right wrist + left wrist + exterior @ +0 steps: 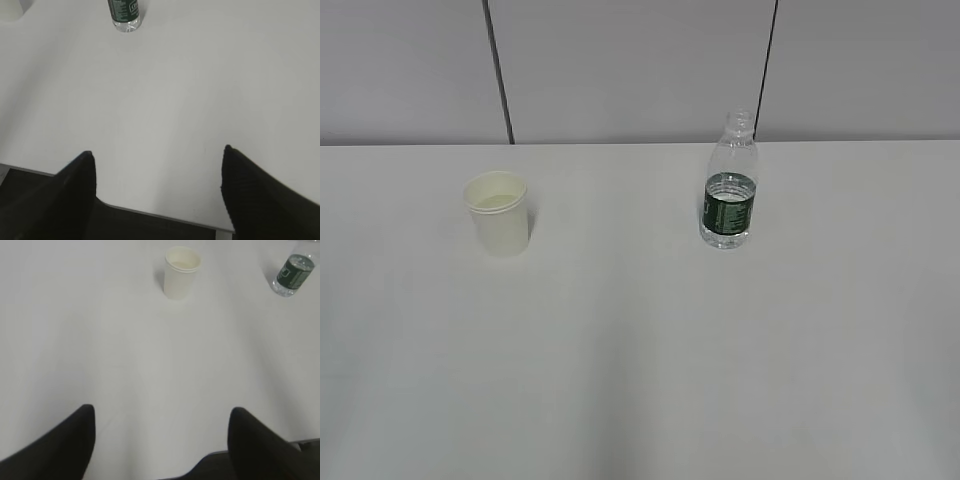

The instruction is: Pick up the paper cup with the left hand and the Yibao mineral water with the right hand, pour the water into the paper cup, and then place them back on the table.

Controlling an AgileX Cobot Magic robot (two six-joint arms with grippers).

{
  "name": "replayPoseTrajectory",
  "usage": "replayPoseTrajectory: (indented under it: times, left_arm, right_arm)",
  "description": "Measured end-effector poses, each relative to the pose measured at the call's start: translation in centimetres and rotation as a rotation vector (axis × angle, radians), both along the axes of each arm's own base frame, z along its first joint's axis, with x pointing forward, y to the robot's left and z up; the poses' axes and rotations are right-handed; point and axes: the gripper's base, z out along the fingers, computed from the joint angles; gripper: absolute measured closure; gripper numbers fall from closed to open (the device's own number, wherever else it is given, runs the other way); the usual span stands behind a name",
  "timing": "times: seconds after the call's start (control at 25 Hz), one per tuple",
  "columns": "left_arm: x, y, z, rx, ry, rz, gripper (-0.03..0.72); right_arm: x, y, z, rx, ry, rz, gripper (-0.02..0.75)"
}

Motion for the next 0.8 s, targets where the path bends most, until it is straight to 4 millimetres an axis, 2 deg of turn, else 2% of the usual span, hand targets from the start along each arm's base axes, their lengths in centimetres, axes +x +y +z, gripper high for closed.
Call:
replayPoseTrajectory:
  times: [0.12,0.28,0.8]
  left_arm:
    - [-0.6,0.1,-0.9,-0.007,-0.057,-0.001,0.189]
    - [-0.5,0.1,-1.7,0.004,-0.071,-0.009,0.189]
    - [-0.1,0.0,-1.9,0.015,-0.092,-0.017,0.211]
  right_arm:
    - [-0.4,-0.1,-1.0,0.003,-0.039,0.003,0.165]
    - [0.4,0.1,-2.4,-0.001,-0.015,0.003,0.165]
    - [0.7,0.1,-2.5,-0.001,-0.033,0.005,0.165]
